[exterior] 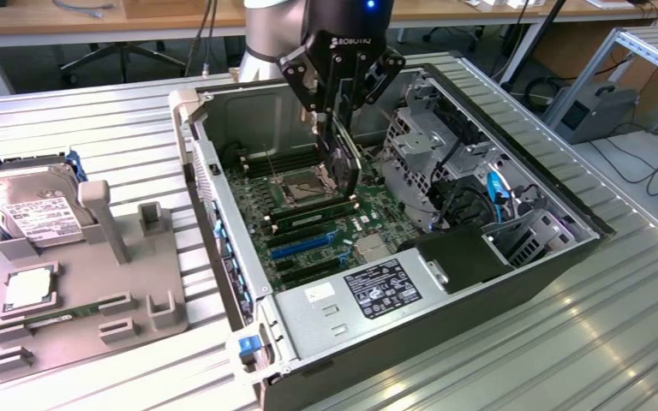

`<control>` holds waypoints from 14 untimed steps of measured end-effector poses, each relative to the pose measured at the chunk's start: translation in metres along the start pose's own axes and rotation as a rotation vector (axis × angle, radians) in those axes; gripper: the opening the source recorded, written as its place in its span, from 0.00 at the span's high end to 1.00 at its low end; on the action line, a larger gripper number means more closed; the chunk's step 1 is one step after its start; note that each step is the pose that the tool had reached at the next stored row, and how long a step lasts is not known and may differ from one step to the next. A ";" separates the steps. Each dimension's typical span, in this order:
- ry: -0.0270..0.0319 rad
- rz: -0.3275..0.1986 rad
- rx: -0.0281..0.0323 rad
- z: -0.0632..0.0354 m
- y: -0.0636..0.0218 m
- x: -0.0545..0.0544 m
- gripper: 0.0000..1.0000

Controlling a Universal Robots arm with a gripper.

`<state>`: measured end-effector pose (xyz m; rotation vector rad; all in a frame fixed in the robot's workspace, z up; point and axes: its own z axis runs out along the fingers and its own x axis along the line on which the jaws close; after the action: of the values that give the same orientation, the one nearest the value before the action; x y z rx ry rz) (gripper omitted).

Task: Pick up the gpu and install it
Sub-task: 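Pick up the gpu and move the gpu toward the slot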

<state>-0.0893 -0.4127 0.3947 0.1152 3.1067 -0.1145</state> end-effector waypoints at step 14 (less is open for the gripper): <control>0.0001 0.000 0.0001 0.0056 0.0004 0.000 0.73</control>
<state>-0.0893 -0.4127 0.3891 0.1152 3.1067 -0.1146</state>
